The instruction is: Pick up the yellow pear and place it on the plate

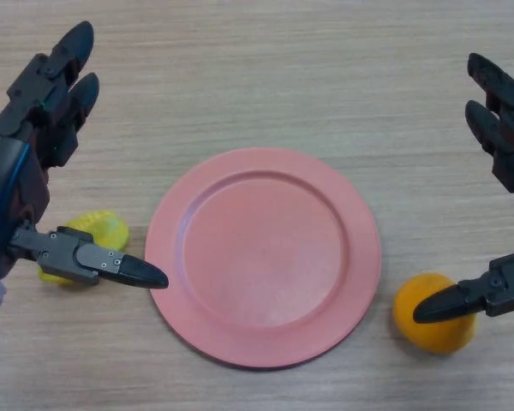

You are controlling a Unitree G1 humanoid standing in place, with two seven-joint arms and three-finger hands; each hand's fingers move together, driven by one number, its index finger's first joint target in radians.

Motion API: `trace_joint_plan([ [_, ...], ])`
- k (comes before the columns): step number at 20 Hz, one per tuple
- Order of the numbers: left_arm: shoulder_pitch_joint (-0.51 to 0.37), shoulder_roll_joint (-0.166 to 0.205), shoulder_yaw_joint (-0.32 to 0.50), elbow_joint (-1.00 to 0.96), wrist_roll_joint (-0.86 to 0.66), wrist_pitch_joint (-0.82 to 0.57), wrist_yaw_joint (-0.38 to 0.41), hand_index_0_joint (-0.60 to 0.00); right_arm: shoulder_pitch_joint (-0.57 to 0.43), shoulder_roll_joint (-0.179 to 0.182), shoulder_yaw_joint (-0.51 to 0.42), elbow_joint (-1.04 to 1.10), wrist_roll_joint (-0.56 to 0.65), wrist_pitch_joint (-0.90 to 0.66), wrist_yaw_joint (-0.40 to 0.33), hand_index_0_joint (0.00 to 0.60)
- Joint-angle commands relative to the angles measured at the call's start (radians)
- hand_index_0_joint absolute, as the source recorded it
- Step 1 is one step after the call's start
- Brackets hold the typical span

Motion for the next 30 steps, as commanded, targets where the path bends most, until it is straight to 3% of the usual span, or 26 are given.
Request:
trace_joint_plan([
  [1, -0.035, 0.037, 0.044, -0.033, -0.021, -0.112, 0.022, 0.0, -0.022, -0.031, -0.074, -0.044, -0.032, -0.136, -0.003, 0.0],
  [9, -0.036, 0.043, 0.053, -0.055, -0.026, -0.071, 0.024, 0.0, 0.017, -0.016, -0.093, -0.044, -0.004, -0.159, 0.001, 0.0],
  [12, -0.029, 0.034, 0.049, -0.075, -0.025, -0.054, 0.025, 0.0, 0.063, -0.001, -0.109, 0.003, -0.026, -0.244, -0.014, 0.0],
  [15, -0.02, 0.029, 0.045, -0.069, -0.018, -0.069, 0.03, 0.0, 0.116, 0.02, -0.116, 0.104, -0.04, -0.425, -0.034, 0.0],
  [18, -0.02, 0.027, 0.042, -0.073, -0.008, -0.063, 0.031, 0.0, 0.147, 0.029, -0.111, 0.267, -0.07, -0.643, -0.074, 0.0],
  [22, -0.023, 0.027, 0.029, -0.086, 0.016, -0.067, 0.029, 0.0, 0.154, 0.031, -0.113, 0.449, -0.086, -0.799, -0.169, 0.0],
  [30, -0.005, 0.027, 0.057, -0.113, 0.019, -0.052, 0.002, 0.0, 0.169, 0.043, -0.035, 0.721, -0.085, -0.984, -0.329, 0.0],
])
